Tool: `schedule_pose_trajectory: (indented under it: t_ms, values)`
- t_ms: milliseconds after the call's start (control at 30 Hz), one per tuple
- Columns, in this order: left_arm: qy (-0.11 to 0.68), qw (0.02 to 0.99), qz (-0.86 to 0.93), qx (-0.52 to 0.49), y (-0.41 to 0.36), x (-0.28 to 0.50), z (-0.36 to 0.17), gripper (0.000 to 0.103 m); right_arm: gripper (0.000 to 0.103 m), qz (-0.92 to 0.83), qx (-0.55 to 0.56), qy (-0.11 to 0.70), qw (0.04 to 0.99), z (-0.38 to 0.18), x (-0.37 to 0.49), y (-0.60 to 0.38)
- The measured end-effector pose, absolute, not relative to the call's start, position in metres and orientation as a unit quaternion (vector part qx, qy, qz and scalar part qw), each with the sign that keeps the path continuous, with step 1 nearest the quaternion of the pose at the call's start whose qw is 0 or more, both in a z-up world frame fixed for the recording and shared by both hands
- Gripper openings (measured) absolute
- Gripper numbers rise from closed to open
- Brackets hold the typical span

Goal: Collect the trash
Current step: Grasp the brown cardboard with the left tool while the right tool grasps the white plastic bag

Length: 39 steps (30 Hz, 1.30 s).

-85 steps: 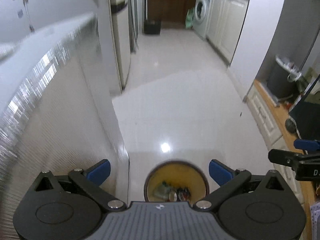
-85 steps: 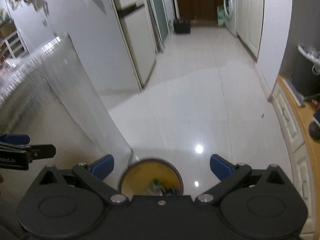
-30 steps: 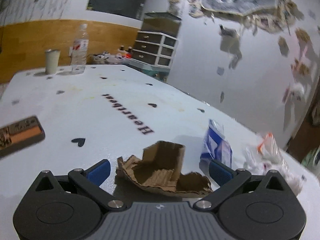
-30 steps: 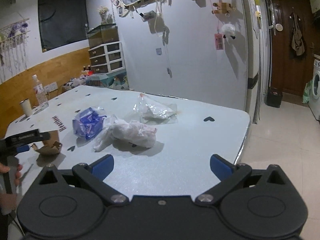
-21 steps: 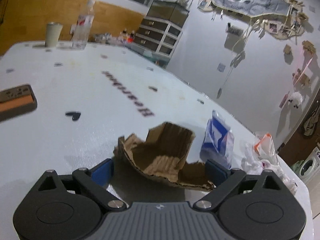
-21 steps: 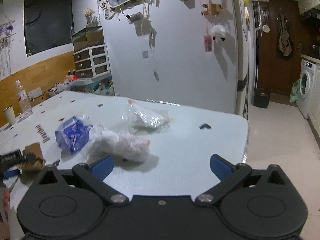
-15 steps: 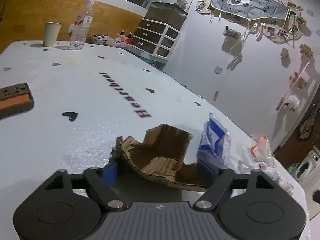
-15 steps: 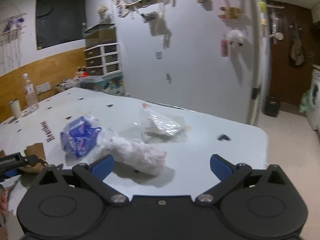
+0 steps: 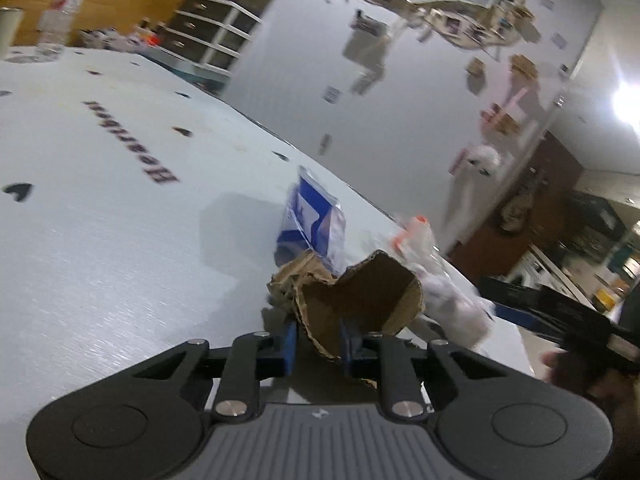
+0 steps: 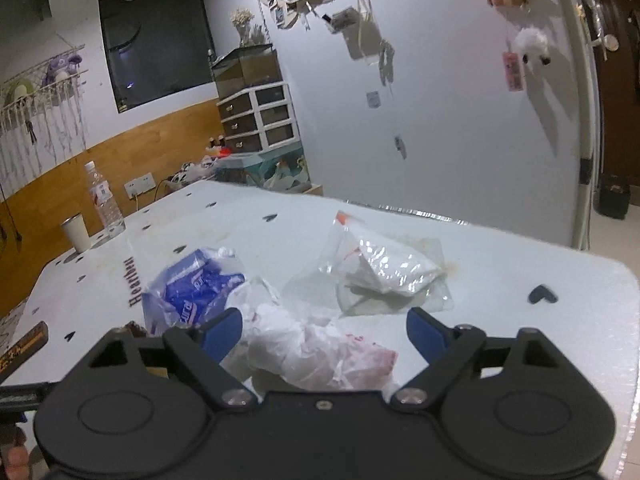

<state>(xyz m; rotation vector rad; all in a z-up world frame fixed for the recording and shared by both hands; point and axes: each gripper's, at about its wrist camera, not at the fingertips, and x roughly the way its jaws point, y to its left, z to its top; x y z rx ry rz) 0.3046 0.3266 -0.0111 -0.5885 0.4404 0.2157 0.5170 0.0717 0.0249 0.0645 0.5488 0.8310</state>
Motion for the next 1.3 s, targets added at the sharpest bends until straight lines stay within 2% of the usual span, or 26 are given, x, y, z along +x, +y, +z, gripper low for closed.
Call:
schedule_pose_trajectory:
  t_ms: [167,233,467,533,567,600,667,800,867,933,967,1033,1133,1300]
  values:
    - [0.217,0.93,0.087,-0.284,0.321,0.308,-0.012,0.022,0.081,0.43,0.041,0.297,0.852,0.014,0.518,0.076]
    - [0.213,0.929,0.093,-0.287,0.322,0.307,-0.013,0.022,0.072,0.451,0.03,0.303,0.839,0.014,0.509,0.077]
    - [0.196,0.928,0.114,-0.295,0.326,0.299,-0.011,0.022,0.071,0.507,-0.017,0.308,0.805,0.023,0.465,0.081]
    - [0.192,0.928,0.116,-0.297,0.326,0.298,-0.011,0.026,0.081,0.493,-0.02,0.3,0.817,0.026,0.46,0.083]
    - [0.189,0.928,0.117,-0.3,0.326,0.297,-0.011,0.029,0.083,0.483,-0.024,0.293,0.825,0.027,0.459,0.085]
    - [0.186,0.928,0.117,-0.301,0.326,0.296,-0.01,0.032,0.083,0.477,-0.028,0.286,0.83,0.029,0.46,0.087]
    - [0.182,0.928,0.114,-0.306,0.326,0.295,-0.01,0.044,0.083,0.47,-0.032,0.28,0.836,0.031,0.463,0.091]
    - [0.184,0.926,0.106,-0.311,0.324,0.297,-0.011,0.053,0.082,0.458,-0.042,0.288,0.84,0.028,0.476,0.102]
    - [0.19,0.926,0.108,-0.309,0.324,0.299,-0.011,0.064,0.075,0.455,-0.041,0.302,0.836,0.024,0.48,0.107]
    - [0.19,0.924,0.106,-0.313,0.323,0.299,-0.011,0.07,0.059,0.463,-0.044,0.32,0.826,0.019,0.48,0.111]
    - [0.189,0.923,0.102,-0.318,0.323,0.299,-0.012,0.076,0.057,0.466,-0.049,0.322,0.823,0.017,0.477,0.112]
    - [0.186,0.922,0.089,-0.328,0.323,0.299,-0.012,0.082,0.037,0.464,-0.06,0.321,0.823,0.014,0.468,0.114]
    - [0.191,0.923,0.077,-0.326,0.318,0.301,-0.012,0.087,0.029,0.459,-0.054,0.316,0.828,0.012,0.458,0.109]
    - [0.201,0.924,0.072,-0.316,0.311,0.305,-0.013,0.088,0.024,0.473,-0.06,0.3,0.826,0.011,0.437,0.104]
